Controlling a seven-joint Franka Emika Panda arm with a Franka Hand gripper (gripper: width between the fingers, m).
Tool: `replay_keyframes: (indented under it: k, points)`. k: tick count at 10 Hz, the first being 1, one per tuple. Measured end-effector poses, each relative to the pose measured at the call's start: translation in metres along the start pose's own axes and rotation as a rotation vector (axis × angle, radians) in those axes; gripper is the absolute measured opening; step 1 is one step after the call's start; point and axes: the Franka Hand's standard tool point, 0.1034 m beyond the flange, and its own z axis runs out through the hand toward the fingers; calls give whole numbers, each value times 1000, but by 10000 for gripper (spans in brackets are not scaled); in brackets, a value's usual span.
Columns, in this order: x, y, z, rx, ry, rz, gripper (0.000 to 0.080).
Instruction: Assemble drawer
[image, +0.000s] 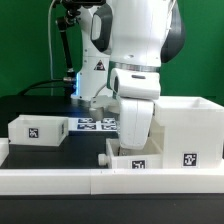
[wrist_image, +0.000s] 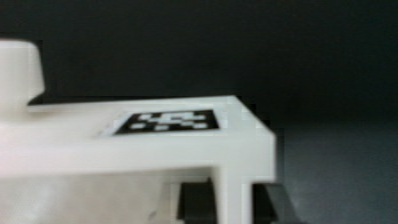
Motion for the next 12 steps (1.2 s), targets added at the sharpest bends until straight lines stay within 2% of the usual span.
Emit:
replay_keyframes:
  k: [10, 11, 12]
  points:
    - [-2, 0, 0, -1, -16, -31, 41]
    - [-2, 0, 0, -1, -16, -31, 118]
    - [-2, 0, 0, -3, -15, -28, 118]
